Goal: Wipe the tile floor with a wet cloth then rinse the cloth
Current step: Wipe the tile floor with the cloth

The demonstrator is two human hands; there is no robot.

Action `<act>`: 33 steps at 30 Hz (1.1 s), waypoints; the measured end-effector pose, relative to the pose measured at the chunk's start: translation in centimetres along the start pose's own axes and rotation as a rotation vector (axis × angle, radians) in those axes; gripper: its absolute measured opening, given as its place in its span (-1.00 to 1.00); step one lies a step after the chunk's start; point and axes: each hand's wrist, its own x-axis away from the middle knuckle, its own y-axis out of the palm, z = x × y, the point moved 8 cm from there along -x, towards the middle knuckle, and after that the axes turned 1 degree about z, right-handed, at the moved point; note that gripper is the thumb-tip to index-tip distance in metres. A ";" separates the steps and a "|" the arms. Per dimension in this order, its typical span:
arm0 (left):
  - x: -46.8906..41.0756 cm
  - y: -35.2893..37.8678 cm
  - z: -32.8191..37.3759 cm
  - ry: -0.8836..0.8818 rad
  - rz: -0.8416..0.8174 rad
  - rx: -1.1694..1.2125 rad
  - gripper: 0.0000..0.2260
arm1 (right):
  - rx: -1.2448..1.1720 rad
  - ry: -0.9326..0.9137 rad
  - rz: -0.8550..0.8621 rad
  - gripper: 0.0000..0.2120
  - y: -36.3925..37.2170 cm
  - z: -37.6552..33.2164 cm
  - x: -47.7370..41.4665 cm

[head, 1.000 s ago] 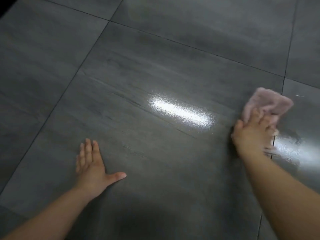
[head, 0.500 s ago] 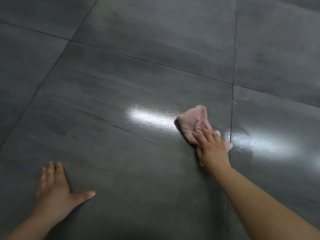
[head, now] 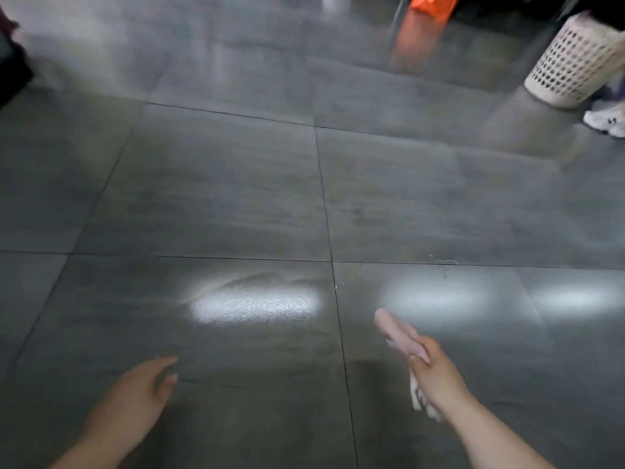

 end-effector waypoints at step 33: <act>-19.7 20.1 14.2 -0.035 -0.157 -0.333 -0.06 | 0.701 -1.114 0.034 -0.48 13.8 -10.2 -28.7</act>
